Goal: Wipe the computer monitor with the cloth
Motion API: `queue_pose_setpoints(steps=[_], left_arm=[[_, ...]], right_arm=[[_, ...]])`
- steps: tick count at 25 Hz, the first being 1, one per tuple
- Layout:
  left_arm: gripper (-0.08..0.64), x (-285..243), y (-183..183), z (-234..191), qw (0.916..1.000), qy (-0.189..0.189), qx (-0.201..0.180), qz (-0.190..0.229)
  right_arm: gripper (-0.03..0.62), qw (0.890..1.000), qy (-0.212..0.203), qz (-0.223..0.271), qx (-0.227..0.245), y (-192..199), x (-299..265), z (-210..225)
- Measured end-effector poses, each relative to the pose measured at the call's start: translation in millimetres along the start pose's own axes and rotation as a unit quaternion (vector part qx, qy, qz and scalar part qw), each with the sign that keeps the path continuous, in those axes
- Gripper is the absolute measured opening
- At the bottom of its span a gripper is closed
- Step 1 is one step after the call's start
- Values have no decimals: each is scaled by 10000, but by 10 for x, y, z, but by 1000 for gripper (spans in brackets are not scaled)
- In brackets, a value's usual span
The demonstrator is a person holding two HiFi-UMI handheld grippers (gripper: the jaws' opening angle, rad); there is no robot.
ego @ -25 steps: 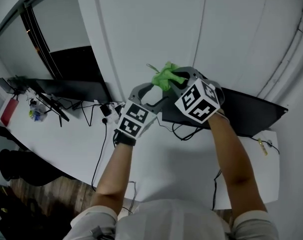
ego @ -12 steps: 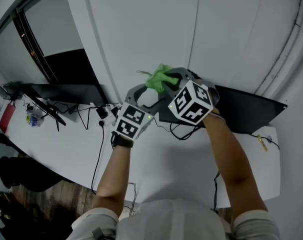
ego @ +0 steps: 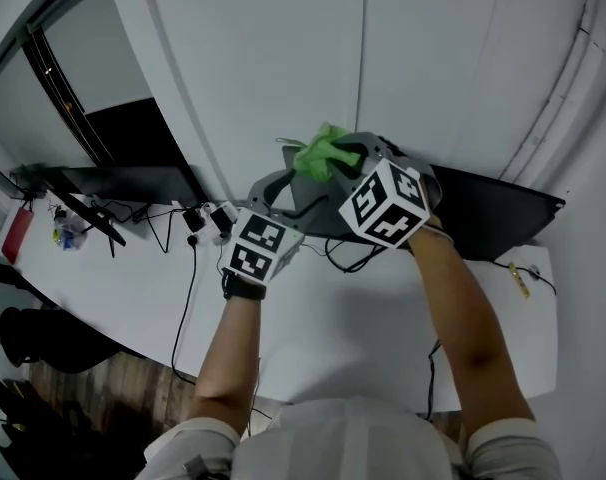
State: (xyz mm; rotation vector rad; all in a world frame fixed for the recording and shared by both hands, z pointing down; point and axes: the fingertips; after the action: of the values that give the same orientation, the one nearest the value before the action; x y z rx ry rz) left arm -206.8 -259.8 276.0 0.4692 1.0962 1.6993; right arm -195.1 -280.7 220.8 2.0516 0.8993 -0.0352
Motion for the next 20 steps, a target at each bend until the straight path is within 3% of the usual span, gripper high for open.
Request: queue_pose_setpoints(steps=[4, 10, 20], left_arm=[[264, -74, -157, 153, 10000, -83, -33, 20], [150, -162, -377, 381, 9997, -176, 71, 160], [55, -374, -618, 792, 9989, -227, 381, 157]], right_arm=[[83, 9999, -2, 49, -104, 172, 195, 113], [83, 9998, 15, 92, -181, 448, 470, 263], [83, 9994, 181, 153, -240, 868, 911, 500]])
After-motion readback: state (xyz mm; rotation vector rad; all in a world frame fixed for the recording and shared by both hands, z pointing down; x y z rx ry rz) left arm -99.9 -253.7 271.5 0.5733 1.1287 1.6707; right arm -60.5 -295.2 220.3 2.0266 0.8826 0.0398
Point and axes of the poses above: the fingertips, and each gripper's own axes: x backward along the fingers, z to its right, y out of its underside, and after that the axes turned 12 degrees about -x, right-handed
